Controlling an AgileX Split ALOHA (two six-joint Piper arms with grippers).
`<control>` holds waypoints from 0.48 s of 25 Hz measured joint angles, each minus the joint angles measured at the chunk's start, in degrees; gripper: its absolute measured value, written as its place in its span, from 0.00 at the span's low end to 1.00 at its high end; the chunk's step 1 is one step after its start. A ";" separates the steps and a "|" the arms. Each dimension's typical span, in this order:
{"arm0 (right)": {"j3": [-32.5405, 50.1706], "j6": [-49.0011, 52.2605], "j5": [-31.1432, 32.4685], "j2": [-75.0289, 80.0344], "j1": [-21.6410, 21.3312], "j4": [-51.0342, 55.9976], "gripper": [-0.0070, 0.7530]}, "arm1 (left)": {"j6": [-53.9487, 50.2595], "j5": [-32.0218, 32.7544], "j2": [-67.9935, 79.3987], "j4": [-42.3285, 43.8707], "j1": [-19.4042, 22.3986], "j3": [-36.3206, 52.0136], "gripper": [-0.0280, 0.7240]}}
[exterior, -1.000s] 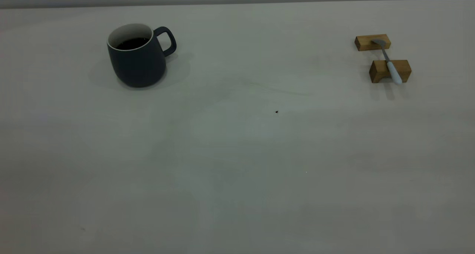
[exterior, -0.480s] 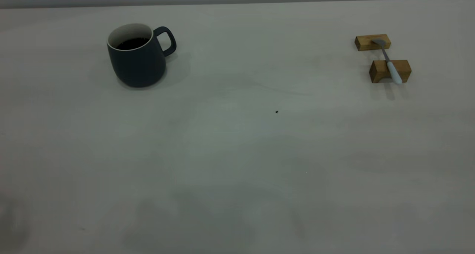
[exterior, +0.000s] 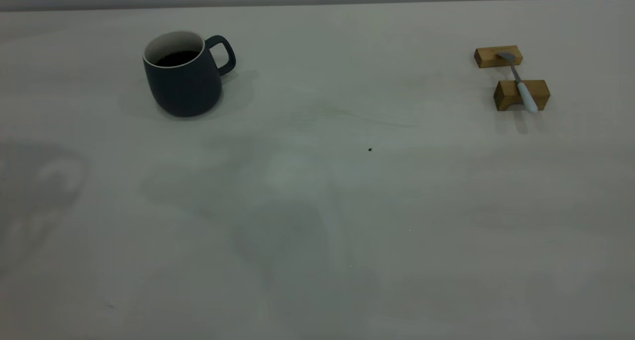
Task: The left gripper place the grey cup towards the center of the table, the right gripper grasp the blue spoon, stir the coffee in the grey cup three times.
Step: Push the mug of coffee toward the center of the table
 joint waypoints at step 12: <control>0.00 0.00 0.00 0.00 0.00 0.00 0.32 | 25.82 -0.60 31.71 -1.12 -1.25 -30.16 0.82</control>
